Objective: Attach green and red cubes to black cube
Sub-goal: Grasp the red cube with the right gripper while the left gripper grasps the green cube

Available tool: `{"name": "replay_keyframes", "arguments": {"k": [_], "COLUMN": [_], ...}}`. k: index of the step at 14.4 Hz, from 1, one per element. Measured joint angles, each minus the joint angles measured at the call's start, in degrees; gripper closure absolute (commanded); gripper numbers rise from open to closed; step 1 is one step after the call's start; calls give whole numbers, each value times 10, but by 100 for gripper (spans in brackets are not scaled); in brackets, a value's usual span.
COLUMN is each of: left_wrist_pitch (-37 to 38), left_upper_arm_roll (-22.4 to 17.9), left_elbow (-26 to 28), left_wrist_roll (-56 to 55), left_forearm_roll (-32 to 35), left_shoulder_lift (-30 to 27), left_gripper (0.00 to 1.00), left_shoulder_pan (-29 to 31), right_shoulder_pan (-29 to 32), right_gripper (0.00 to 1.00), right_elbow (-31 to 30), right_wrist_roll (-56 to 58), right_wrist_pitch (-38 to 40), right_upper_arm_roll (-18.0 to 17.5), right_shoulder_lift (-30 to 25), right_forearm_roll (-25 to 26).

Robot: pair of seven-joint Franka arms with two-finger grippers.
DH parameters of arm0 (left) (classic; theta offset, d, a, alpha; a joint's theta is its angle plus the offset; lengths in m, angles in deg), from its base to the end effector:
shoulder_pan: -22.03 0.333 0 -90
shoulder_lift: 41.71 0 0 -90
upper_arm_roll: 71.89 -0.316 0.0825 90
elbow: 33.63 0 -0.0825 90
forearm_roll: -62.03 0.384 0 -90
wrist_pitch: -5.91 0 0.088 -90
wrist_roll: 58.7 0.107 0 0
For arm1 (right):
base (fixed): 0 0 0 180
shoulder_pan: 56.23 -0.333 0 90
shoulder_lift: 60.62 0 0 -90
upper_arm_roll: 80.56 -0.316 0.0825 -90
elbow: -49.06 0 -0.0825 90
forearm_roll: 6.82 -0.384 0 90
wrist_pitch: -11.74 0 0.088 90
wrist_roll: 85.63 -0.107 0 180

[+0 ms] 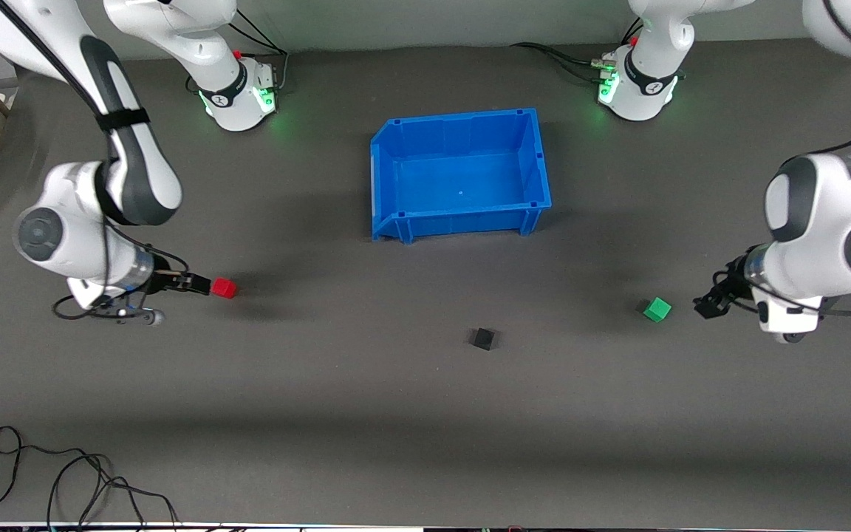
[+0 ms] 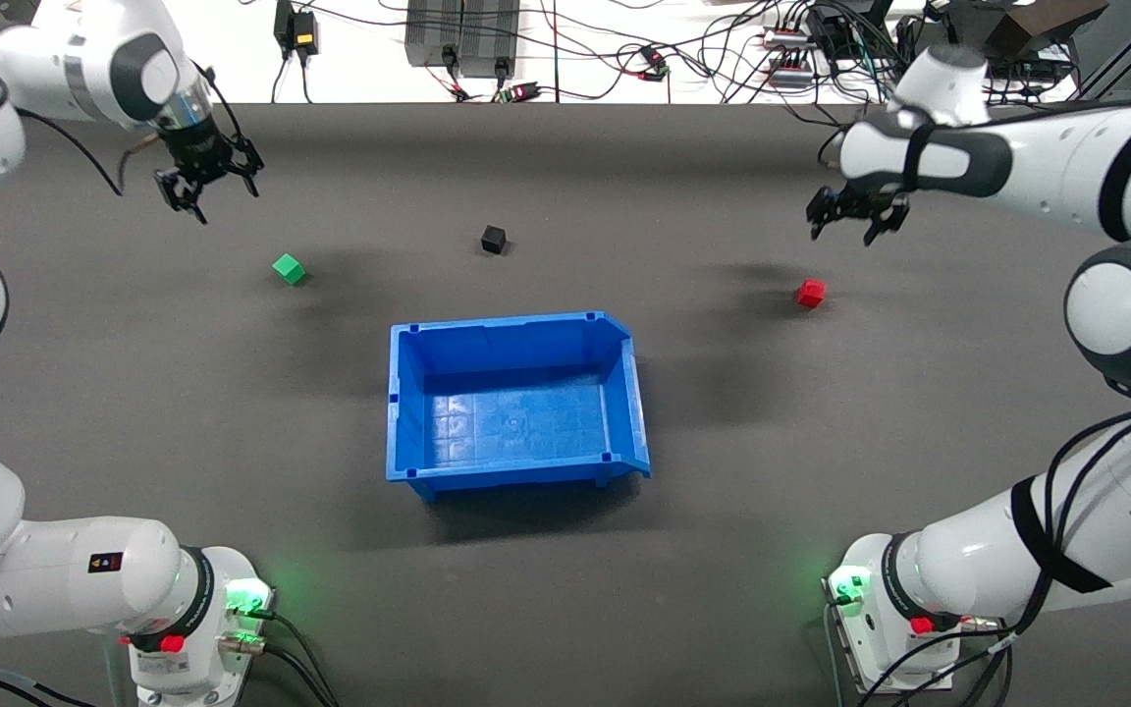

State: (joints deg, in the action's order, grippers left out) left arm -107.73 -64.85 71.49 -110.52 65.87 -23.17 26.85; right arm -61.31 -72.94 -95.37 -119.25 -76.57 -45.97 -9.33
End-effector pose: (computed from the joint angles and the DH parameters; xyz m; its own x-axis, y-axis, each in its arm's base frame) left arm 0.6120 -0.0153 0.3429 0.6622 0.7436 -0.0926 0.7299 -0.6680 -0.1451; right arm 0.5603 0.0120 0.2804 0.9790 -0.1783 -0.0986 -0.1788 -0.9839 0.0043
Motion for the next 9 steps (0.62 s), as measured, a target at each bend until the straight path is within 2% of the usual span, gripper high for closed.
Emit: {"name": "replay_keyframes", "arguments": {"k": [5, 7, 9], "left_wrist_pitch": [-153, -199, -250], "left_upper_arm_roll": [-1, -1, -1], "left_elbow": [68, 81, 97], "left_wrist_roll": [-27, -32, -43], "left_forearm_roll": [0, 0, 0], "left_shoulder_lift": [45, 65, 84], "left_gripper": [0, 4, 13], "left_shoulder_pan": [3, 3, 3], "right_shoulder_pan": [-6, -6, -6], "right_gripper": [0, 0, 0], "right_elbow": [-37, -40, -41], "right_wrist_roll": [-30, -48, -65], "right_wrist_pitch": [-83, -91, -104], "right_upper_arm_roll": [0, 0, -1], "right_shoulder_lift": [48, 62, 74], "right_forearm_roll": [-13, -18, -18]}}
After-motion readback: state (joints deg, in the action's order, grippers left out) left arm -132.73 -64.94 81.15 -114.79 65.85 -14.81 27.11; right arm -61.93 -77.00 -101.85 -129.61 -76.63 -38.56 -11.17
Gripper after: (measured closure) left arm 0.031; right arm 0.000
